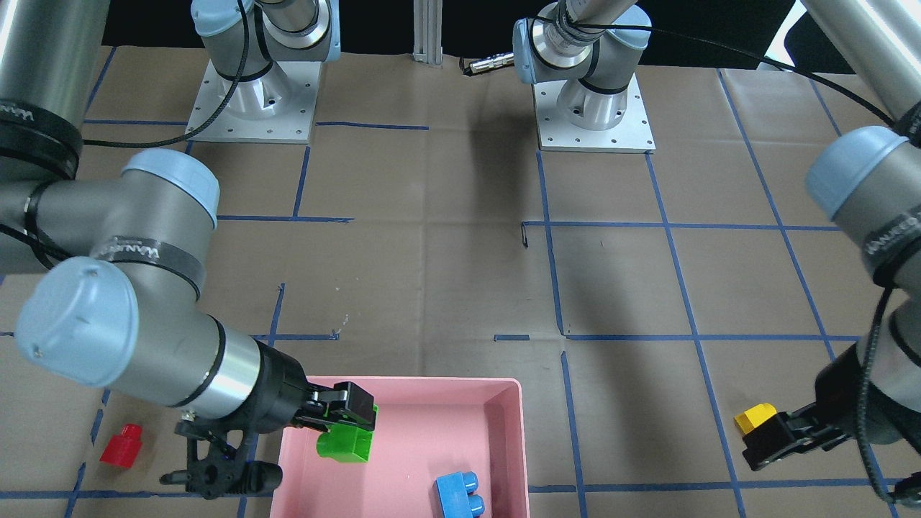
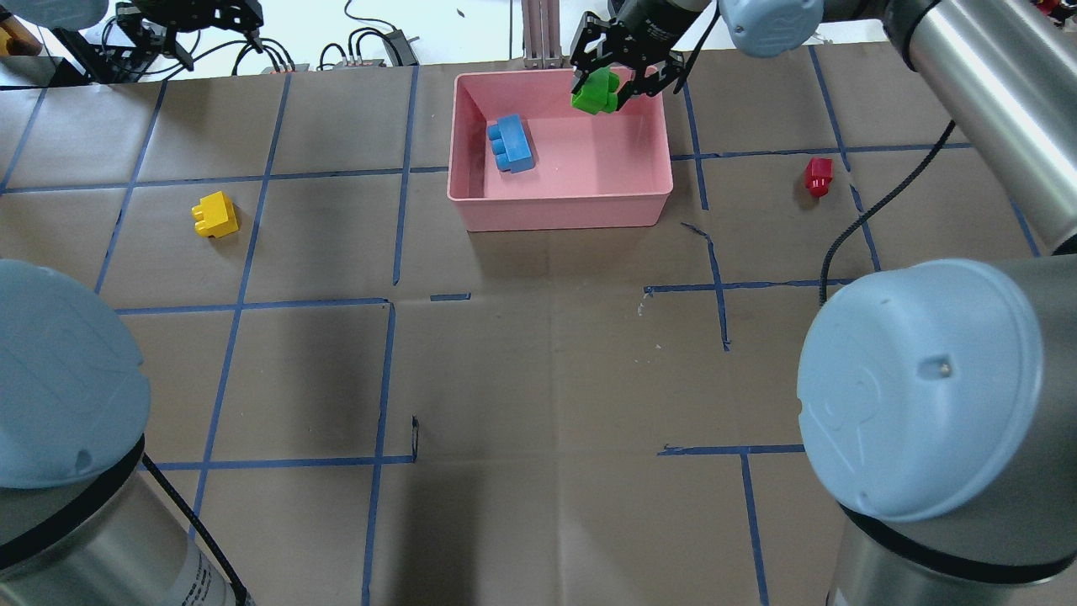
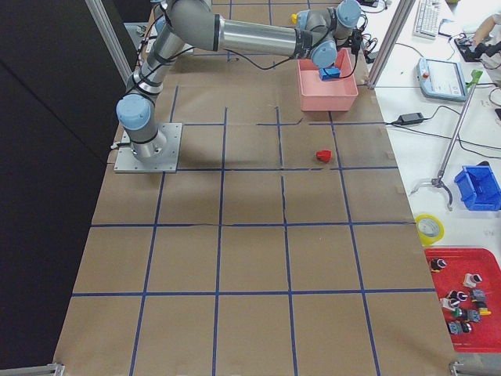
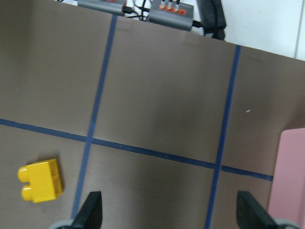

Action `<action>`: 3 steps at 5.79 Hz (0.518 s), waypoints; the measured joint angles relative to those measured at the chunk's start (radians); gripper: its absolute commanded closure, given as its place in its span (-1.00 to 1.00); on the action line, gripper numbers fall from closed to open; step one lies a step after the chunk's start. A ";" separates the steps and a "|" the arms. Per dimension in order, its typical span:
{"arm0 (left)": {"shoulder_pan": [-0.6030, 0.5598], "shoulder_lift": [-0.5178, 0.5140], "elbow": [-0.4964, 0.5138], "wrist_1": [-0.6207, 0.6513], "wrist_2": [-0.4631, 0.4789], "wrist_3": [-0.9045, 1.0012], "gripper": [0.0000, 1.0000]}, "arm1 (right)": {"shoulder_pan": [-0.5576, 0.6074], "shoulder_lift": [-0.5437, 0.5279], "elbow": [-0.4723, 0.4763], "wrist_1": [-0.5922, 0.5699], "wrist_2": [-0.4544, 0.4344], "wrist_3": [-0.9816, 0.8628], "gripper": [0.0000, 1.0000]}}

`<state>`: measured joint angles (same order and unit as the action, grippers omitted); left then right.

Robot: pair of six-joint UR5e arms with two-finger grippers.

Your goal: Put all blocks into box

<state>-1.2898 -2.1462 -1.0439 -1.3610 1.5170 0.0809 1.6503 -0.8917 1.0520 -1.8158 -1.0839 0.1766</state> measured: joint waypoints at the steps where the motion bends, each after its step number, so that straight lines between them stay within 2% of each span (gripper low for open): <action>1: 0.067 -0.001 -0.004 -0.030 0.002 0.060 -1.00 | 0.017 0.032 -0.034 0.001 0.004 0.020 0.52; 2: 0.119 -0.002 -0.026 -0.049 0.003 0.085 -1.00 | 0.030 0.044 -0.040 0.001 0.004 0.034 -0.98; 3: 0.141 -0.003 -0.069 -0.050 0.004 0.086 -0.99 | 0.034 0.051 -0.039 0.000 0.000 0.037 -0.99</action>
<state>-1.1490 -2.1489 -1.1133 -1.4106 1.5209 0.1666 1.6844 -0.8403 1.0127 -1.8157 -1.0838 0.2137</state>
